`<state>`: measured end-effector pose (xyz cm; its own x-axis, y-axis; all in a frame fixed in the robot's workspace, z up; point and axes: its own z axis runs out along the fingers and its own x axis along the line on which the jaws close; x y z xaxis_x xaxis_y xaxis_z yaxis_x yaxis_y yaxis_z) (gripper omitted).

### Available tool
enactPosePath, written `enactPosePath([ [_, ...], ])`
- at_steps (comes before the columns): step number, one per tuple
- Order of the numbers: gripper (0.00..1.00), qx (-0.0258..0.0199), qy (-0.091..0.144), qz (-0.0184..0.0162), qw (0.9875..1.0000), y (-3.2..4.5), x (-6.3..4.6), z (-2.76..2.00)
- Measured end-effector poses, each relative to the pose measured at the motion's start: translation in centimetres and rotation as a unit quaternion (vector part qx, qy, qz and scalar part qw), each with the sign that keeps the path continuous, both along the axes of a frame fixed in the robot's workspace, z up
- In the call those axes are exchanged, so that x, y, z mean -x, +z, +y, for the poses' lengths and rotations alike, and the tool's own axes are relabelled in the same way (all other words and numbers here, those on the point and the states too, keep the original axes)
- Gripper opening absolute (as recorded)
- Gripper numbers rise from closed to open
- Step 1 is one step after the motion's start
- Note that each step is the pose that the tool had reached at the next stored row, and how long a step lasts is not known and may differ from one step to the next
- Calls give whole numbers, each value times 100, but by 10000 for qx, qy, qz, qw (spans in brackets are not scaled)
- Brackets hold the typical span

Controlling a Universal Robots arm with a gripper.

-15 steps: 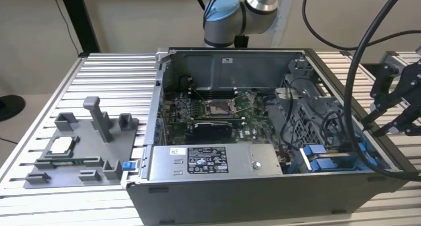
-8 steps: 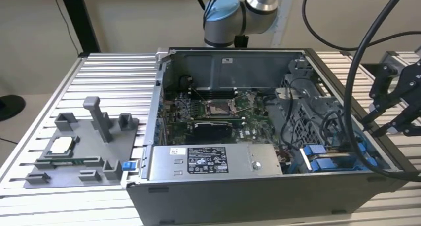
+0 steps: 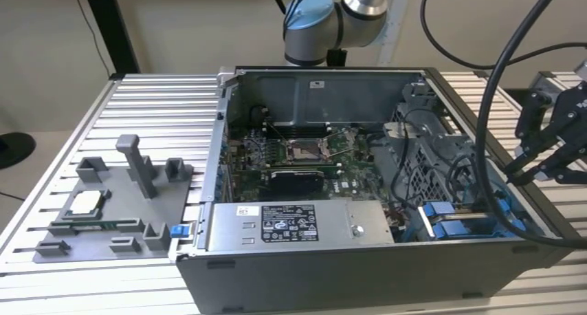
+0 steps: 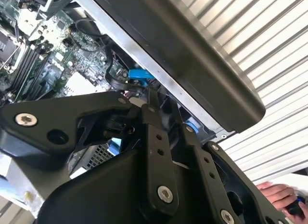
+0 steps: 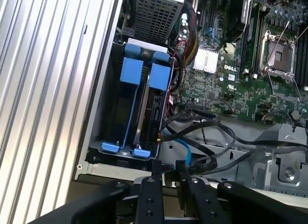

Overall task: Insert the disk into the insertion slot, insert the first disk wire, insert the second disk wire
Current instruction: 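Insert the second disk wire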

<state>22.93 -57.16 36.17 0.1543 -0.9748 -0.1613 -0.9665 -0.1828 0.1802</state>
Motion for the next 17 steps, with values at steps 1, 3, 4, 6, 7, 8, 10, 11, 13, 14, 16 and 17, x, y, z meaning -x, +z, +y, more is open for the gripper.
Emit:
enactPosePath([
  [1,0,-1,-9,1,10000,1,0,0],
  [3,0,-5,-28,7,10000,1,0,0],
  [4,0,-7,-37,13,10000,1,1,0],
  [6,0,-10,-52,28,10000,0,1,0],
  [7,0,-11,-58,34,10000,0,0,1],
  [8,0,-11,-62,40,10000,0,1,1],
  [10,0,-12,-62,44,10000,1,1,0],
  [11,0,-13,-62,45,10000,0,0,0],
  [13,0,-14,-62,45,10000,1,0,0],
  [14,0,-14,-62,45,10000,1,0,0],
  [16,0,-15,-61,45,10000,0,-1,-1],
  [17,0,-17,-61,45,10000,0,-6,-4],
])
